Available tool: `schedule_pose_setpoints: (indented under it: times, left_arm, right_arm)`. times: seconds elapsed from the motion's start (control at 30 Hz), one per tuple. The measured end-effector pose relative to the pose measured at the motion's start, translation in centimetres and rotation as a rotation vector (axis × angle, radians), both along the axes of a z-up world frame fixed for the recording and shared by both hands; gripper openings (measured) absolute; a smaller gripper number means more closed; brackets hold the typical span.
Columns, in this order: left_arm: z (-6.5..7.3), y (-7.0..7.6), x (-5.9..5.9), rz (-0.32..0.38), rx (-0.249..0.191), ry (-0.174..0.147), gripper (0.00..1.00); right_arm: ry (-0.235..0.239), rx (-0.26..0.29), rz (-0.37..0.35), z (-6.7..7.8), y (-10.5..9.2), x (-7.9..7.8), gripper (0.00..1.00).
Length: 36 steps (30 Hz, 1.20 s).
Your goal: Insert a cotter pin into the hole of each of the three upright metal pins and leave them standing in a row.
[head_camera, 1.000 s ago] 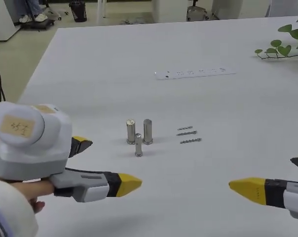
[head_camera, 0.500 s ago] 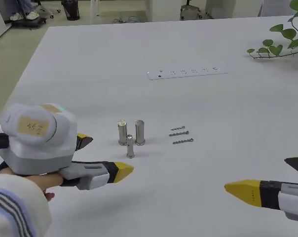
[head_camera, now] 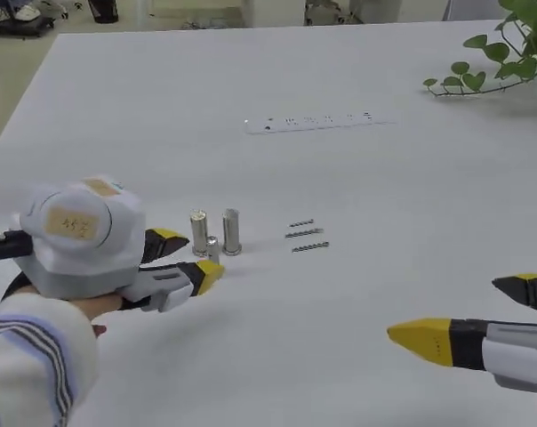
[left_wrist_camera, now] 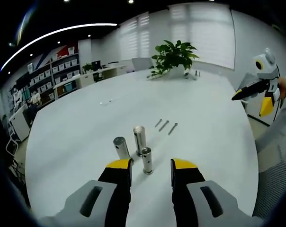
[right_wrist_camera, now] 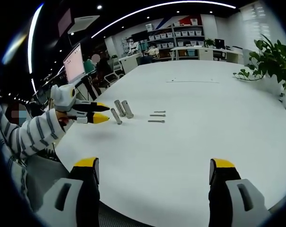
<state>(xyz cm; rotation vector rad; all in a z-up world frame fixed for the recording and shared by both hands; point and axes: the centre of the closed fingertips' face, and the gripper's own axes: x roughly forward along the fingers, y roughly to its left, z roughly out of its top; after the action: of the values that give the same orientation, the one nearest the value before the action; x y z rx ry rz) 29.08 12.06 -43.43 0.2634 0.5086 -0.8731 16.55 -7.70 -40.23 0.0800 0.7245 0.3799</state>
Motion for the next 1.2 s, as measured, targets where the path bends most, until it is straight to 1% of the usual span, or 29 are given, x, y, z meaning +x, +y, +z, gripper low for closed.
schedule_pose_setpoints:
  times: [0.03,0.1,0.23,0.33,0.4,0.43,0.5,0.6,0.67,0.7,0.83,0.87,0.9,1.0,1.2]
  left_arm:
    - [-0.2,-0.2,0.2,-0.003,0.000,0.000,0.28]
    - [-0.7,-0.3,0.4,-0.008,0.004,0.015,0.27]
    - [-1.6,-0.6,0.8,-0.017,0.012,0.026,0.23]
    - [-2.1,-0.6,1.1,-0.009,0.022,0.034,0.22]
    - [-2.2,-0.7,1.3,-0.009,0.024,0.027,0.21]
    - [-2.1,-0.8,1.4,-0.018,0.021,0.019,0.18]
    - [-2.0,-1.1,1.5,-0.019,0.005,0.016,0.12]
    - [-1.9,-1.2,1.7,-0.022,0.001,0.010,0.06]
    - [-1.9,-1.1,1.7,-0.024,-0.005,0.016,0.06]
    - [-1.9,-1.1,1.7,-0.016,-0.024,0.034,0.06]
    - [-1.9,-1.1,1.7,-0.019,-0.024,0.027,0.05]
    - [-1.9,-1.1,1.7,-0.013,-0.030,0.034,0.05]
    - [-1.9,-1.1,1.6,-0.016,-0.032,0.034,0.05]
    - [-1.8,-1.1,1.6,-0.032,-0.024,0.026,0.05]
    - [-1.9,-0.9,1.7,-0.029,-0.006,0.029,0.05]
  right_arm:
    - [0.001,0.000,0.000,0.0,0.0,0.0,0.96]
    - [0.003,0.004,-0.006,-0.1,-0.1,0.0,0.96]
    - [0.001,0.018,-0.017,-0.1,-0.2,0.0,0.95]
    - [0.007,0.017,-0.016,-0.3,-0.3,0.0,0.95]
    - [0.010,0.018,-0.014,-0.4,-0.3,0.1,0.95]
    - [0.012,0.018,-0.014,-0.4,-0.3,0.1,0.95]
    - [0.012,0.021,-0.015,-0.5,-0.4,0.1,0.95]
    - [0.016,0.025,-0.014,-0.6,-0.3,0.2,0.95]
    - [0.017,0.024,-0.010,-0.5,-0.3,0.3,0.95]
    - [0.016,0.024,-0.009,-0.5,-0.3,0.3,0.95]
    - [0.016,0.026,-0.009,-0.5,-0.3,0.4,0.94]
    - [0.017,0.027,-0.009,-0.5,-0.2,0.4,0.94]
    - [0.018,0.027,-0.008,-0.5,-0.2,0.4,0.94]
    - [0.019,0.027,-0.004,-0.5,0.0,0.3,0.94]
    - [0.015,0.035,-0.006,-0.4,0.2,0.4,0.94]
